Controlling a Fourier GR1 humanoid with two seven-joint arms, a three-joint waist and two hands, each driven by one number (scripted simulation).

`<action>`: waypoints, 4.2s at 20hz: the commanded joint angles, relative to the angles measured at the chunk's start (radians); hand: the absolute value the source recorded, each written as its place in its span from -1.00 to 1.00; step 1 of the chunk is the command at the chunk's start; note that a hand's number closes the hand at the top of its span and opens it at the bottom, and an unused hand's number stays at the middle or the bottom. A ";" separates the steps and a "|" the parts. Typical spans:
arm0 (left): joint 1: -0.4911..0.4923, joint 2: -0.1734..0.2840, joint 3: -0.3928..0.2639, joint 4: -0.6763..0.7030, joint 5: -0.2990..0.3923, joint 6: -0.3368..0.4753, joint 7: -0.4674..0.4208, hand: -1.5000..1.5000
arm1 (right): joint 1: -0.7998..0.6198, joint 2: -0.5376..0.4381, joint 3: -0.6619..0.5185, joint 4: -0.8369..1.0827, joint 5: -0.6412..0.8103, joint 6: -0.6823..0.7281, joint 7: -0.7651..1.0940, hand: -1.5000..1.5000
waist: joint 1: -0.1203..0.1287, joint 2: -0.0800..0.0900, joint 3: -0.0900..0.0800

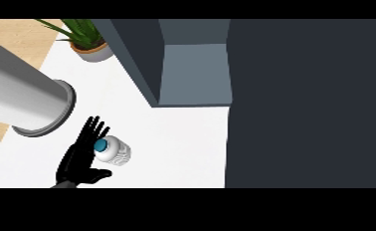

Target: Pick up the bottled water, place it into the cabinet and close the cabinet

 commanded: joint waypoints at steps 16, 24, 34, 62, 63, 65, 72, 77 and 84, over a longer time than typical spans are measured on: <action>-0.037 -0.135 -0.084 0.043 -0.038 -0.067 -0.098 1.00 | 0.046 -0.005 0.022 0.025 0.041 0.013 -0.060 -1.00 | -0.008 0.010 -0.026; -0.042 -0.074 0.012 -0.010 0.053 0.031 -0.119 1.00 | 0.020 -0.033 -0.041 0.015 -0.048 0.023 -0.029 -1.00 | 0.000 0.008 -0.025; -0.019 -0.058 0.041 -0.059 0.151 -0.022 -0.069 1.00 | 0.016 0.001 0.033 -0.025 0.003 -0.028 0.016 -1.00 | -0.001 0.008 -0.025; 0.004 -0.193 -0.464 -0.918 0.244 0.679 0.428 1.00 | -0.023 -0.004 0.071 0.057 0.013 -0.037 -0.014 -1.00 | -0.001 0.007 -0.025; -0.003 -0.193 -0.430 -0.861 0.247 0.638 0.388 1.00 | 0.027 -0.031 0.062 0.042 0.006 -0.008 -0.051 -1.00 | -0.003 0.008 -0.025; -0.069 -0.193 -0.492 -0.860 0.233 0.751 0.394 1.00 | -0.022 -0.042 0.017 0.000 -0.052 -0.030 0.030 -1.00 | -0.003 0.008 -0.025; -0.346 -0.193 -0.483 -0.631 0.213 0.869 0.369 1.00 | -0.036 -0.007 0.098 0.052 0.027 -0.047 -0.003 -1.00 | -0.018 0.013 -0.025; -0.452 -0.193 -0.538 -0.593 0.147 0.993 0.423 1.00 | -0.094 0.018 0.090 0.111 0.034 -0.069 -0.016 -1.00 | -0.020 0.014 -0.025; -0.563 -0.193 -0.516 -0.513 0.096 1.098 0.463 1.00 | -0.072 0.003 0.103 0.104 0.028 -0.048 -0.030 -1.00 | -0.038 0.017 -0.025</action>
